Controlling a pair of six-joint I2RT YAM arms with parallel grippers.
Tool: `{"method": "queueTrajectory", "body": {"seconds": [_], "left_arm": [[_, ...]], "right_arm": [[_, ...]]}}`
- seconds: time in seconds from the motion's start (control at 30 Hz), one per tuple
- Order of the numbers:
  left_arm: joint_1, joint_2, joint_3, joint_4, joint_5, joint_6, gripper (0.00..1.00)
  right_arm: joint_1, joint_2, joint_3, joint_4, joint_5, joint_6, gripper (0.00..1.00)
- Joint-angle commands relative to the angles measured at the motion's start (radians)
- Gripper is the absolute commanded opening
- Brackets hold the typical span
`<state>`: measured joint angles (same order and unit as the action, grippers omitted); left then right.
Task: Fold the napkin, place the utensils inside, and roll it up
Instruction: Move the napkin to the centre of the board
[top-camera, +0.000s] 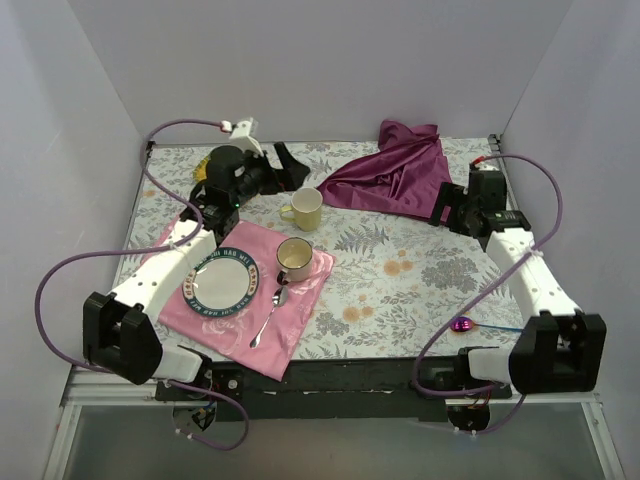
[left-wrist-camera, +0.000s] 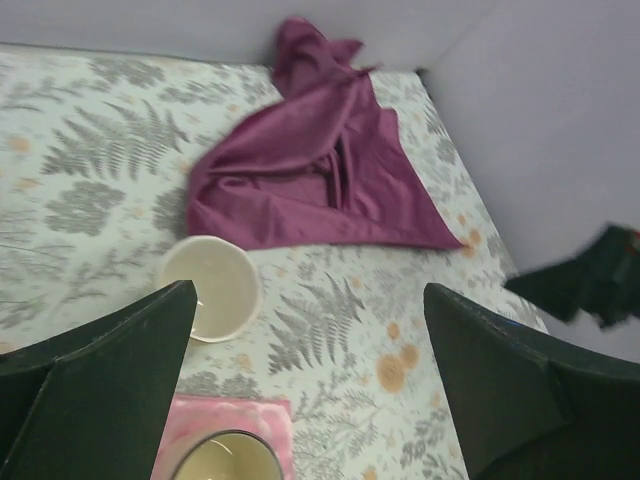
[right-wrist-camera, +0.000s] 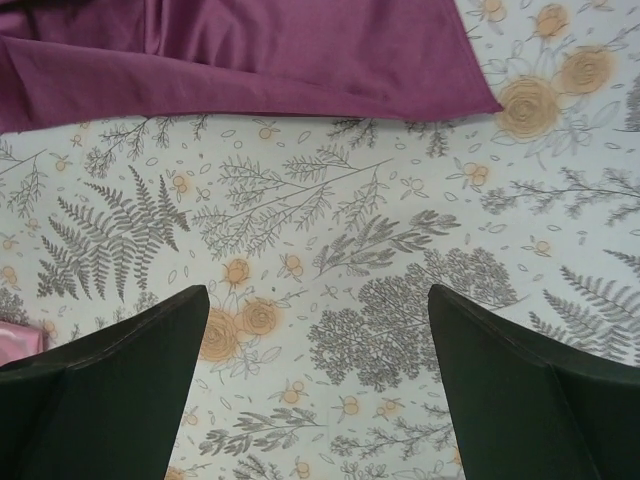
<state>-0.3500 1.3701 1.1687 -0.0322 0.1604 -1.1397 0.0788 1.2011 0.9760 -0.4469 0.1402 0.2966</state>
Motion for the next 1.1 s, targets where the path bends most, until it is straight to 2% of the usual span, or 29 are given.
{"method": "queueTrajectory", "body": {"seconds": [0.0, 0.17, 0.23, 0.33, 0.5, 0.57, 0.7, 1.0, 1.07], "left_arm": [[-0.151, 0.03, 0.039, -0.069, -0.013, 0.041, 0.98], [-0.319, 0.049, 0.042, -0.09, -0.056, 0.07, 0.98], [-0.389, 0.05, 0.045, -0.1, -0.068, 0.077, 0.98], [-0.466, 0.057, 0.045, -0.118, -0.081, 0.093, 0.98], [-0.556, 0.057, 0.022, -0.14, -0.107, 0.113, 0.98], [-0.569, 0.06, 0.019, -0.144, -0.111, 0.12, 0.98], [-0.583, 0.067, 0.034, -0.172, -0.116, 0.136, 0.98], [-0.584, 0.047, 0.065, -0.202, -0.148, 0.164, 0.98], [-0.584, 0.043, 0.069, -0.209, -0.148, 0.175, 0.98]], "right_arm": [[-0.004, 0.199, 0.141, 0.031, -0.108, 0.086, 0.99], [-0.008, 0.398, 0.202, 0.111, -0.176, 0.288, 0.99], [-0.01, 0.417, 0.17, 0.218, -0.185, 0.402, 0.99], [-0.019, 0.446, 0.127, 0.313, -0.183, 0.466, 0.99], [-0.043, 0.506, 0.086, 0.381, -0.188, 0.539, 0.99], [-0.057, 0.52, 0.067, 0.434, -0.185, 0.553, 0.99], [-0.063, 0.561, 0.061, 0.438, -0.111, 0.613, 0.99], [-0.07, 0.663, 0.09, 0.519, -0.097, 0.674, 0.87], [-0.07, 0.675, 0.095, 0.516, -0.097, 0.684, 0.81]]}}
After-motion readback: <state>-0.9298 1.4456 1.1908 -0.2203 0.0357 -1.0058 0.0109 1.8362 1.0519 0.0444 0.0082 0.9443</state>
